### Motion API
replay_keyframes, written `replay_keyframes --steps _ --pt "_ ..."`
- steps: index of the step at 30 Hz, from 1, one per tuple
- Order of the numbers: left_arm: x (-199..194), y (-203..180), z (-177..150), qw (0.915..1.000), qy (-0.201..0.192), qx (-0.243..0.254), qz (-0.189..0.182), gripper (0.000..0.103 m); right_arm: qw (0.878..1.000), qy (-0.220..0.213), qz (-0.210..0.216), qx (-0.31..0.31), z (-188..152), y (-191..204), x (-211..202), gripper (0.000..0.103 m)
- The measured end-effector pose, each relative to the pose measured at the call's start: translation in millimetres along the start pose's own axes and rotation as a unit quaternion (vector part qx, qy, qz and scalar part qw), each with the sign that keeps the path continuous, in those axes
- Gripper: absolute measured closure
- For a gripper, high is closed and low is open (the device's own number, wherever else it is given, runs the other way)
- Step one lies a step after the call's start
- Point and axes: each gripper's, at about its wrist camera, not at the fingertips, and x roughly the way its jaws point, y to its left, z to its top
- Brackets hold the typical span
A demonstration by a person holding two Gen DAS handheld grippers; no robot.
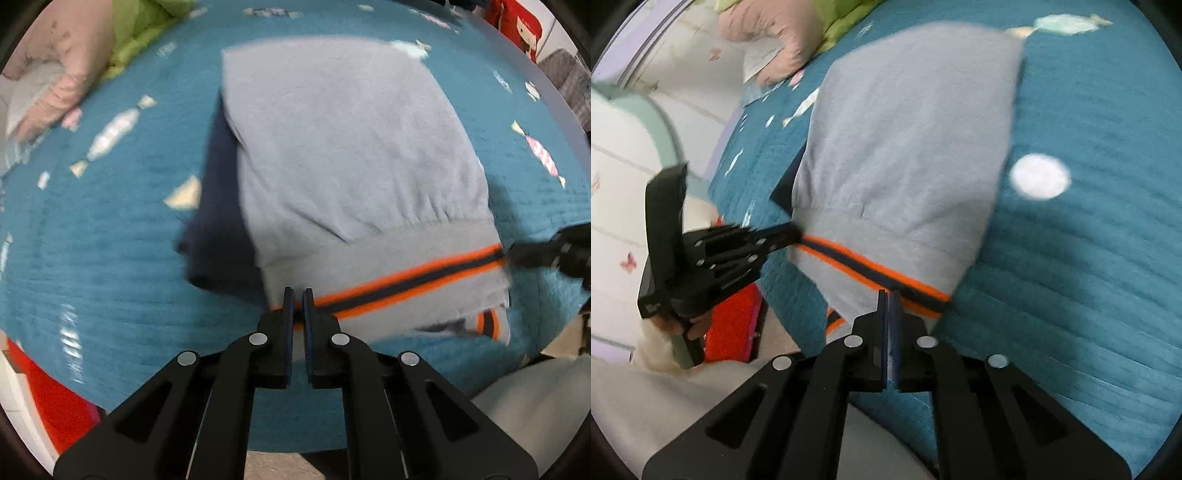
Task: Fold large clothes
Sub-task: 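Lower the folded bundle onto the bed and open both tools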
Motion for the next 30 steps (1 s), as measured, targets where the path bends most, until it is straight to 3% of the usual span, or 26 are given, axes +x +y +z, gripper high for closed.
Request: replay_keyframes --steps 2,4,6,10,13,15,17,21,22,24,27,30 --pt "-5 14 24 0.9989 -0.026 -0.037 -0.010 0.096 0.998 -0.060 -0.002 -0.015 24 8 -19 0.101" --pt "-4 21 53 0.9967 -0.044 -0.065 -0.018 0.099 0.994 -0.097 -0.033 -0.039 61 21 -20 0.101" --pt "-6 20 87 0.9925 -0.088 -0.078 -0.034 0.100 0.992 -0.116 -0.040 -0.041 88 24 -13 0.101" --pt "25 33 160 0.9814 -0.104 -0.131 -0.095 0.103 0.993 -0.093 -0.065 -0.012 146 20 38 0.101" --pt "66 36 185 0.9825 -0.066 -0.150 -0.089 0.103 0.995 -0.047 -0.086 0.008 160 1 74 0.102" --pt "93 41 186 0.9832 -0.037 -0.154 -0.090 0.103 0.996 -0.039 -0.080 0.024 155 -18 77 0.103" --pt "96 48 174 0.9812 -0.054 -0.148 -0.112 0.101 0.997 -0.052 -0.049 0.037 143 -31 66 0.103" --pt "80 64 154 0.9822 -0.060 -0.139 -0.111 0.101 0.996 -0.068 -0.025 0.054 115 -48 33 0.103" --pt "74 65 149 0.9843 -0.061 -0.131 -0.102 0.101 0.996 -0.066 -0.033 0.055 112 -48 30 0.103" --pt "65 64 141 0.9911 -0.062 -0.108 -0.048 0.101 0.995 -0.061 -0.047 0.056 102 -49 21 0.103" --pt "50 77 126 0.9916 -0.044 -0.119 -0.027 0.100 0.994 -0.047 -0.074 0.067 88 -50 9 0.097" --pt "36 90 112 0.9901 -0.045 -0.121 -0.055 0.096 0.994 -0.057 -0.016 0.090 80 -52 -5 0.097"
